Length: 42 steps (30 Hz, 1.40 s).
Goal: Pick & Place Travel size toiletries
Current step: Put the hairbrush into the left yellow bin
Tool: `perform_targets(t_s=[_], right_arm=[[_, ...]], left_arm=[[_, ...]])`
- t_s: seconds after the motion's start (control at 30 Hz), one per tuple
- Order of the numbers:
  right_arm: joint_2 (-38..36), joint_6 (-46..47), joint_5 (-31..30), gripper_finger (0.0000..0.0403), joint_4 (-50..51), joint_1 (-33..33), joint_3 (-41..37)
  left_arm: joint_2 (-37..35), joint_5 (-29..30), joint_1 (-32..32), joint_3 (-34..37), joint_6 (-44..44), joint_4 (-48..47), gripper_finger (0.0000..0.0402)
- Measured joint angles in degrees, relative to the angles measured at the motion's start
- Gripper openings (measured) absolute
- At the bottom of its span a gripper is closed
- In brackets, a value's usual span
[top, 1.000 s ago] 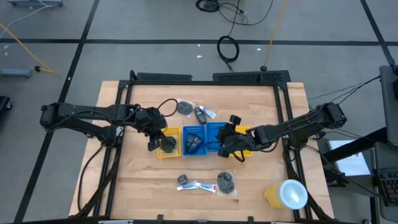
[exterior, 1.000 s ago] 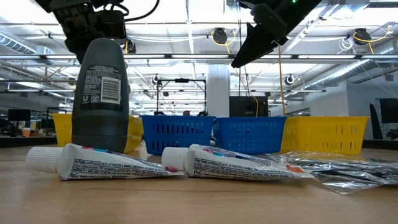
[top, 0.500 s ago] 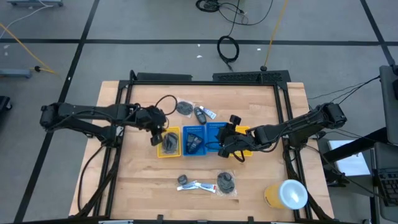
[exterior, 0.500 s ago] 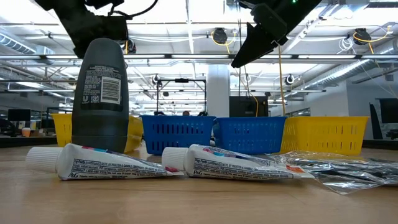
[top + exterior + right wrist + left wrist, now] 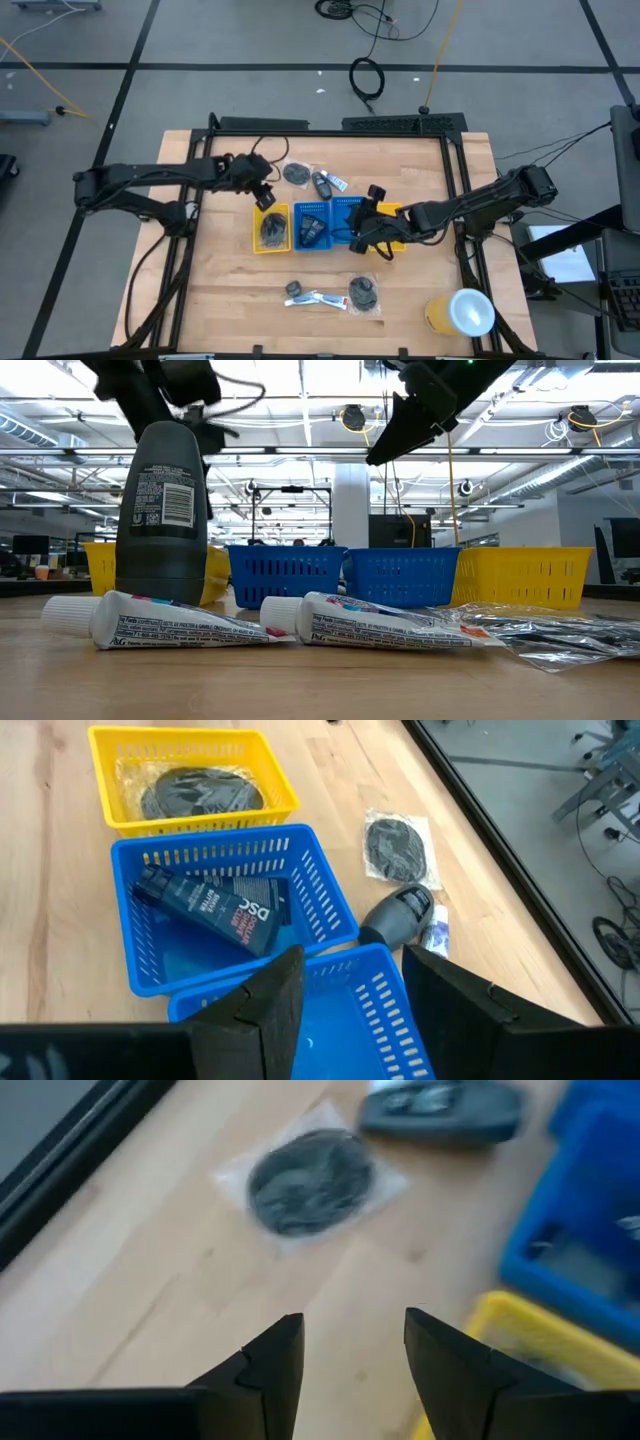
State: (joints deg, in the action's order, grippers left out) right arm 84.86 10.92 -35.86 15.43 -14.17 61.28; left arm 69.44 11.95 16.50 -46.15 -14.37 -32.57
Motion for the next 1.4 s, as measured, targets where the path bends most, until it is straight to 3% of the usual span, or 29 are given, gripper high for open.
perform_targets(t_s=[0.4,0.77,1.4], right_arm=[[0.00,-0.22,0.09,0.0167,-2.61,-0.02,-1.73],[0.00,-1.14,0.09,0.0167,-4.48,-0.02,-1.73],[0.00,-1.16,0.11,0.0167,-4.49,-0.07,-1.73]], left_arm=[[12.54,-12.57,14.91,-0.09,5.30,11.52,0.0175],[20.18,-20.53,23.46,-0.13,1.12,22.06,0.0175],[29.11,-20.88,25.78,-0.11,-4.26,33.23,0.0175]])
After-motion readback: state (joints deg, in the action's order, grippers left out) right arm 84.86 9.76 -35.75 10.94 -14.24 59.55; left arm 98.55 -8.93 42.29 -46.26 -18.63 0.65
